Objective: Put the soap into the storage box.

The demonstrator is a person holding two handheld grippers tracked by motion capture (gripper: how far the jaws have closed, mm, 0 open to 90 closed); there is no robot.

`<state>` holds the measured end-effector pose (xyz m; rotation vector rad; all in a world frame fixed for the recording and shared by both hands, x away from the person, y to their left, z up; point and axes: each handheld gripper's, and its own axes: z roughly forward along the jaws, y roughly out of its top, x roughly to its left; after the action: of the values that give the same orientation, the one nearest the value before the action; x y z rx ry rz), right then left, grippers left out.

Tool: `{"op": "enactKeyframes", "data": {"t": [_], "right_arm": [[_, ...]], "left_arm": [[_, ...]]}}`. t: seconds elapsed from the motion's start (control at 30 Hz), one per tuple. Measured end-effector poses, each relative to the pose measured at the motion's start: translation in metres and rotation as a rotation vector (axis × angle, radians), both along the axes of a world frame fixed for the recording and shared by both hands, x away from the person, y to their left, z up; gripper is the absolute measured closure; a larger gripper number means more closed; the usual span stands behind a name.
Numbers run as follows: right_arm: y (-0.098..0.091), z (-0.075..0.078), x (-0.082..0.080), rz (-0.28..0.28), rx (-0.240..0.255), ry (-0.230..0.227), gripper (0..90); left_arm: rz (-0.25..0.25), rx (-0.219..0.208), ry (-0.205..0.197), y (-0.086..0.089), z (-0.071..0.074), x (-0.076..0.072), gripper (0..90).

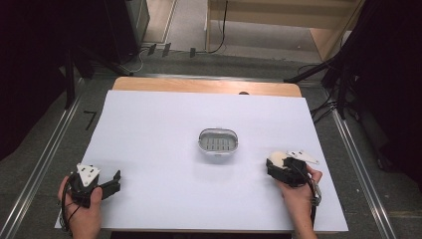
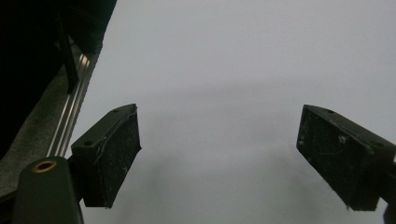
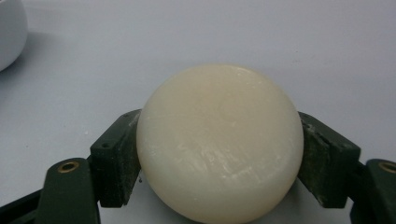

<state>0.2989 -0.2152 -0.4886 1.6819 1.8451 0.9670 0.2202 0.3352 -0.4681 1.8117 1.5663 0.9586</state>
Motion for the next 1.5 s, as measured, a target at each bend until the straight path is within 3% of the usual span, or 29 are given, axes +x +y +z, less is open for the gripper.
{"op": "enactKeyframes", "data": {"t": [0.33,1.5], "right_arm": [[0.0,0.006,-0.002,0.031,0.017,-0.013,25.3],[0.037,0.031,-0.006,0.145,0.025,-0.024,25.2]], "left_arm": [[-0.001,-0.001,-0.001,0.0,0.0,0.0,14.4],[-0.003,-0.008,-0.005,0.0,0.0,0.0,14.4]]}}
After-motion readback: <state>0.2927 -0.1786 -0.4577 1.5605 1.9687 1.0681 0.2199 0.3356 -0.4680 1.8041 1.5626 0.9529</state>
